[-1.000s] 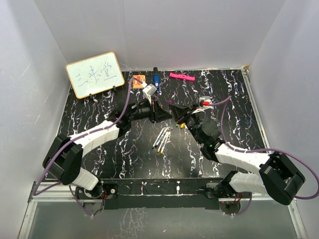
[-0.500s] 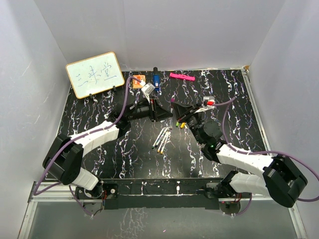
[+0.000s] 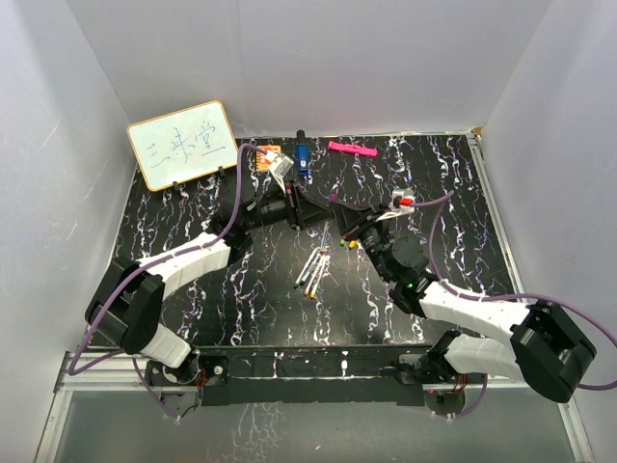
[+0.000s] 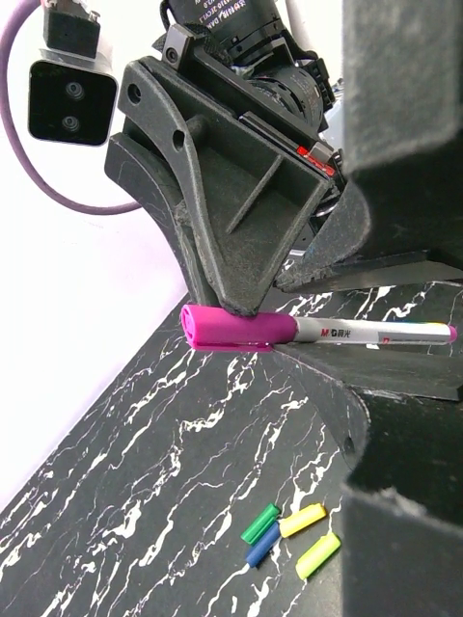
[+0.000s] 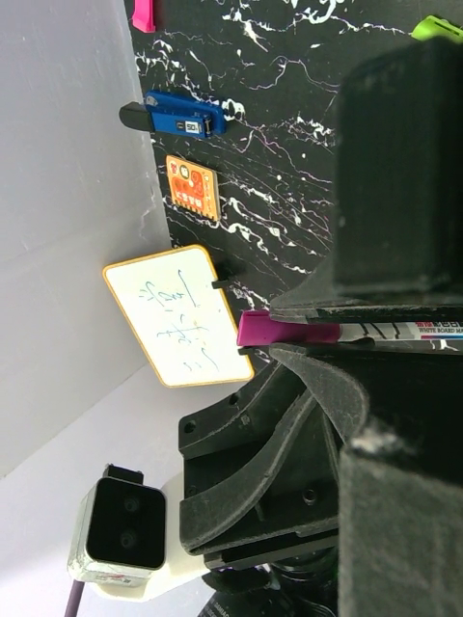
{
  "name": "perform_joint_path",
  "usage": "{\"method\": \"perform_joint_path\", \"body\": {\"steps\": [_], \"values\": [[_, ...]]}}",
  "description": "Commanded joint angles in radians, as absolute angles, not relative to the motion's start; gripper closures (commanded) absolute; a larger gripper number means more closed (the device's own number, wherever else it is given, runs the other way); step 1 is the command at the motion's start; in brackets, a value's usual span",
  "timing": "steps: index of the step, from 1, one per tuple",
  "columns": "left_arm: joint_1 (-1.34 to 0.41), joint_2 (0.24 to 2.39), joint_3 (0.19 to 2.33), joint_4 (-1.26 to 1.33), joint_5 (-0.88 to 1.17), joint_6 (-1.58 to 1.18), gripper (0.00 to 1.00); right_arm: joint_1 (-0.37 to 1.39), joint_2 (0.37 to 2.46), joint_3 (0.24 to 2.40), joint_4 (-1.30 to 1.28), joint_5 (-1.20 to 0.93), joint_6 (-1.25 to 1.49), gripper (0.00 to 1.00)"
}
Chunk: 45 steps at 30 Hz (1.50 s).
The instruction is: Insert the pens into the pen caps
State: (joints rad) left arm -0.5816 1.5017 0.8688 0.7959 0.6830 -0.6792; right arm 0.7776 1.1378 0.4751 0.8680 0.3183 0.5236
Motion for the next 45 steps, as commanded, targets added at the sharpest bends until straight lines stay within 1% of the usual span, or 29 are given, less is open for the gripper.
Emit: {"method": "perform_joint_path", "body": {"steps": [1,7,9,18,23,29,39,45], "values": [[-0.574,1.483,0.896,0.936,0.678,-0.694,0.74,0.795,1.132,0.451,0.805,0.32,0.519,1.0],[-0.574,1.467,0.876,0.902,0.689,-0.686,0.71,0.795,1.129,0.457,0.801,0.382,0.517,1.0],[-0.574,1.457,0.869,0.87,0.685,-0.669,0.62,0.795,1.128,0.46,0.8,0.404,0.517,1.0],[-0.575,1.442,0.826,0.789,0.668,-0.619,0.55,0.795,1.121,0.462,0.793,0.427,0.531,1.0],[-0.576,1.443,0.79,0.759,0.667,-0.592,0.54,0.795,1.111,0.463,0.791,0.437,0.53,1.0],[-0.577,1.447,0.74,0.79,0.688,-0.593,0.53,0.795,1.1,0.465,0.791,0.46,0.539,1.0],[-0.59,1.524,0.755,0.91,0.721,-0.667,0.51,0.795,1.101,0.465,0.794,0.432,0.559,1.0],[-0.617,1.57,0.765,0.934,0.732,-0.685,0.5,0.795,1.107,0.466,0.805,0.436,0.56,1.0]]}}
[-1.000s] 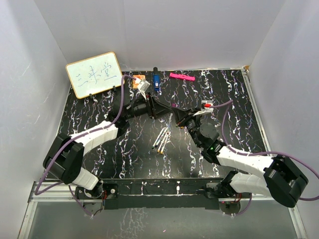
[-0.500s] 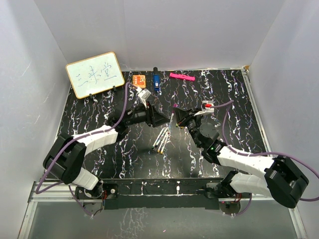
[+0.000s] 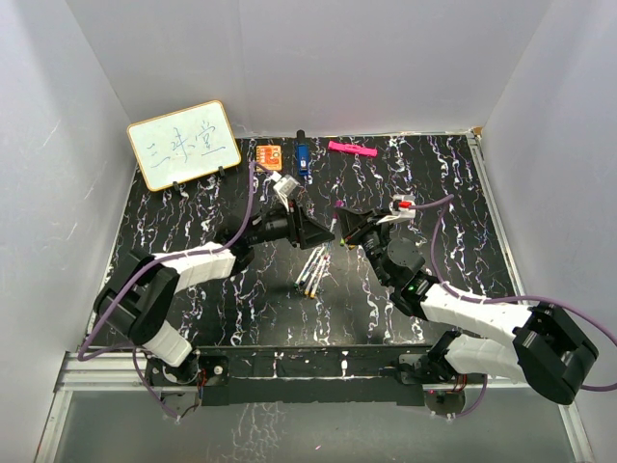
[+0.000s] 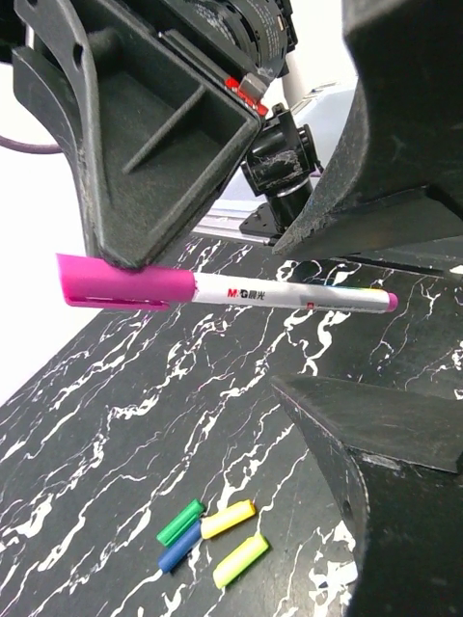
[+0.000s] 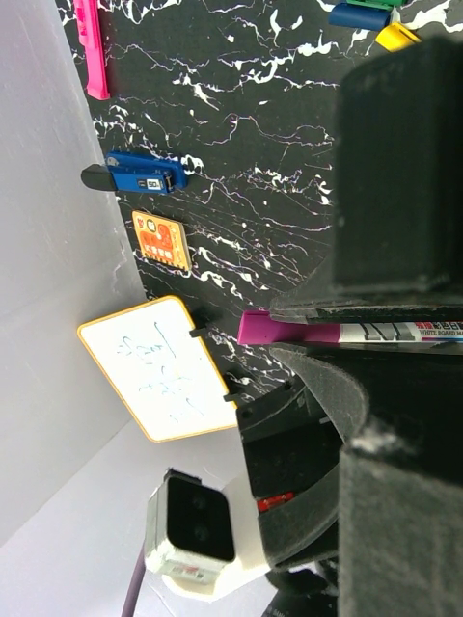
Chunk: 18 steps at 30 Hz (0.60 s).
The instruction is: Insert the pens into the pen caps
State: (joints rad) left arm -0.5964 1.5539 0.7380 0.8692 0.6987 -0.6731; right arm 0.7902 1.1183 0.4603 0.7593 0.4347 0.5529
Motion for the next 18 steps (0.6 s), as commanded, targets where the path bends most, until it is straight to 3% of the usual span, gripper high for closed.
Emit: {"method": "perform_joint_path", "body": {"steps": [1,4,6,10,18], "values": [[-0.62,1.577,0.767,0.94,0.733,-0.689,0.5,0.795,1.109,0.468,0.804,0.436,0.559,1.0],[-0.624,1.591,0.772,0.951,0.736,-0.697,0.52,0.795,1.114,0.472,0.807,0.431,0.558,1.0],[-0.626,1.594,0.78,0.95,0.739,-0.697,0.61,0.795,1.119,0.472,0.811,0.428,0.561,1.0],[-0.626,1.597,0.787,0.961,0.743,-0.707,0.97,0.794,1.125,0.468,0.815,0.422,0.565,1.0],[-0.626,1.555,0.806,0.933,0.721,-0.704,1.0,0.795,1.133,0.462,0.777,0.361,0.542,1.0]]}}
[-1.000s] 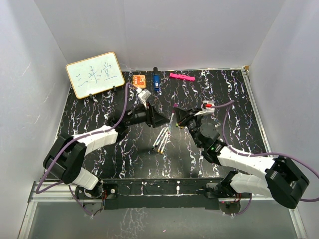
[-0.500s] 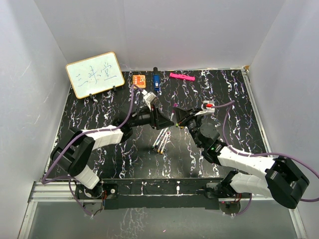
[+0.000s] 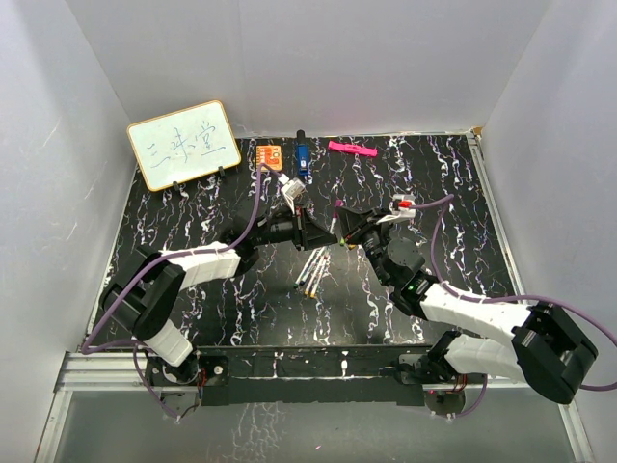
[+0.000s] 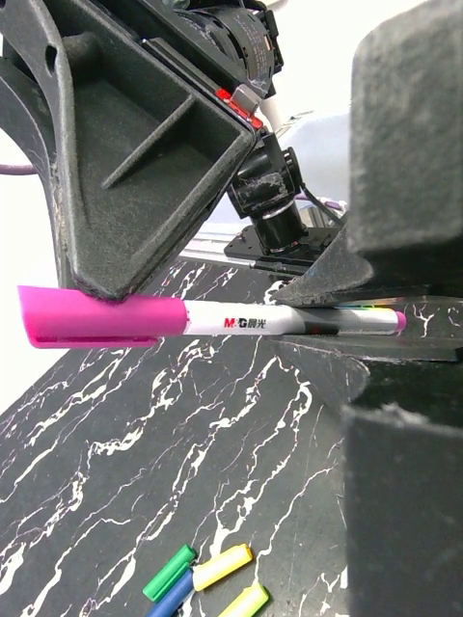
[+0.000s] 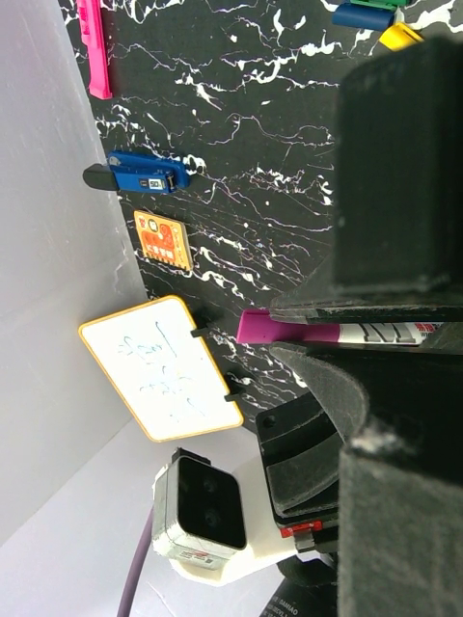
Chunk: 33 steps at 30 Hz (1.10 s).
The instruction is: Insert the pens into the pen caps
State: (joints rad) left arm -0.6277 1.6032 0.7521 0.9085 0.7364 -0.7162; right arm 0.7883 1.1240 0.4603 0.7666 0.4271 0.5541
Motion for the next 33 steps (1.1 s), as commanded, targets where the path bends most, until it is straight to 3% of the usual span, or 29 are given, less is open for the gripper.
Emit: {"method": "perform_joint_path", "body": {"steps": [1,22,30,31,33], "values": [[-0.626,1.547,0.815,0.914,0.715,-0.694,1.0,0.795,1.136,0.462,0.772,0.347,0.538,1.0],[-0.574,1.487,0.89,0.68,0.622,-0.548,1.0,0.844,1.233,0.467,0.687,0.262,0.608,1.0],[-0.572,1.466,0.874,0.494,0.519,-0.45,1.0,0.845,1.184,0.539,0.628,0.378,0.521,1.0],[-0.57,1.464,0.874,0.446,0.493,-0.431,1.0,0.845,1.167,0.547,0.62,0.403,0.504,0.99],[-0.564,1.463,0.875,0.352,0.426,-0.398,1.0,0.845,1.134,0.555,0.609,0.458,0.469,0.84]]}}
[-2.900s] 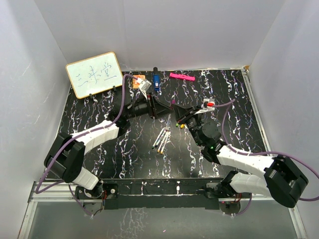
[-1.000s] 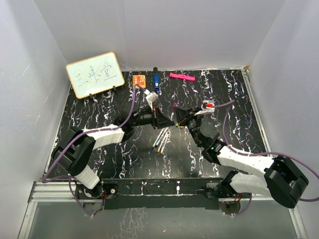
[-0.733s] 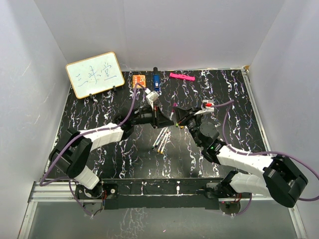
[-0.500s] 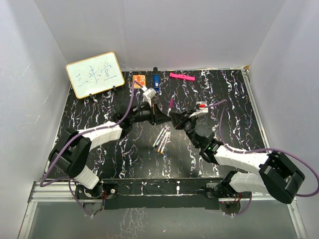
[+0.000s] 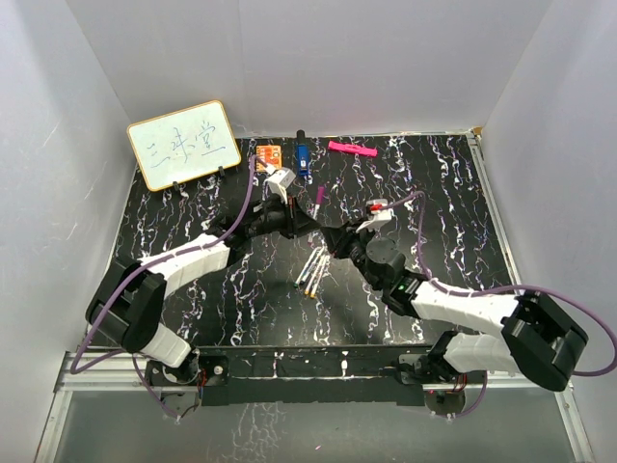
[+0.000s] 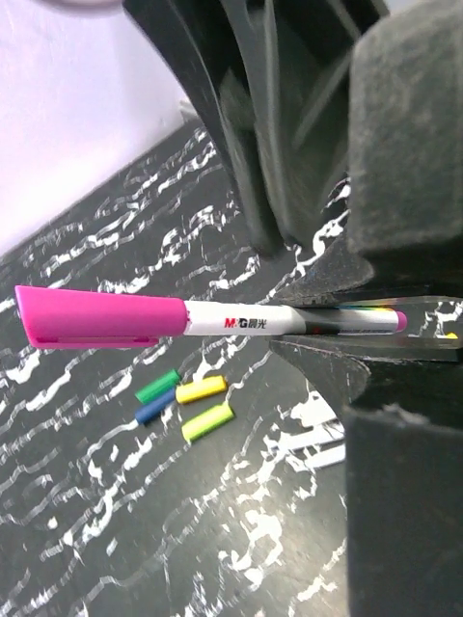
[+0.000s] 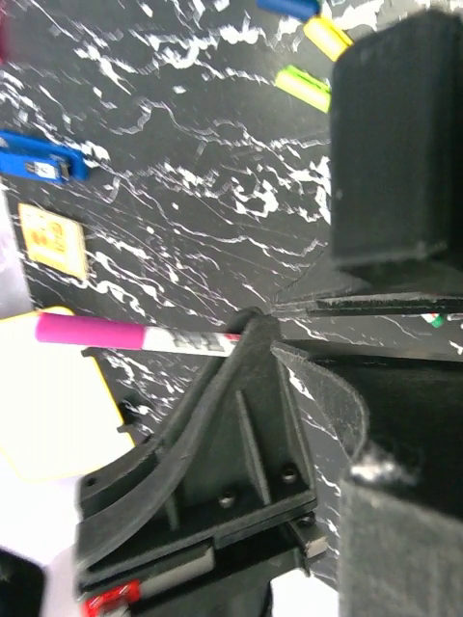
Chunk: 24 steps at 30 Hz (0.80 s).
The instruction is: Insert the pens into the pen caps
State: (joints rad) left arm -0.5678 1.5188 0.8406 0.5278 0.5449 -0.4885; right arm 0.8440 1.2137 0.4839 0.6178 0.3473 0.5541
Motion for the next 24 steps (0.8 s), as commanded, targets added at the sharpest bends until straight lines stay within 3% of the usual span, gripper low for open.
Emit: {"method": "perform_joint_path", "body": {"steps": [1,2,4,9,12,24], "values": [[-0.56,1.462,0.874,0.302,0.384,-0.387,1.0,0.845,1.117,0.562,0.597,0.488,0.453,0.78],[-0.556,1.462,0.874,0.253,0.336,-0.375,1.0,0.845,1.1,0.567,0.581,0.522,0.443,0.72],[-0.543,1.468,0.884,0.146,0.222,-0.357,1.0,0.845,1.073,0.572,0.556,0.587,0.421,0.47],[-0.502,1.525,0.932,-0.033,0.057,-0.336,0.95,0.843,1.041,0.562,0.524,0.685,0.401,0.11],[-0.481,1.565,0.948,-0.072,0.021,-0.339,0.95,0.839,1.043,0.564,0.499,0.713,0.413,0.02],[-0.412,1.757,1.038,-0.186,-0.011,-0.329,0.87,0.653,1.069,0.574,0.387,0.626,0.536,0.02]]}}
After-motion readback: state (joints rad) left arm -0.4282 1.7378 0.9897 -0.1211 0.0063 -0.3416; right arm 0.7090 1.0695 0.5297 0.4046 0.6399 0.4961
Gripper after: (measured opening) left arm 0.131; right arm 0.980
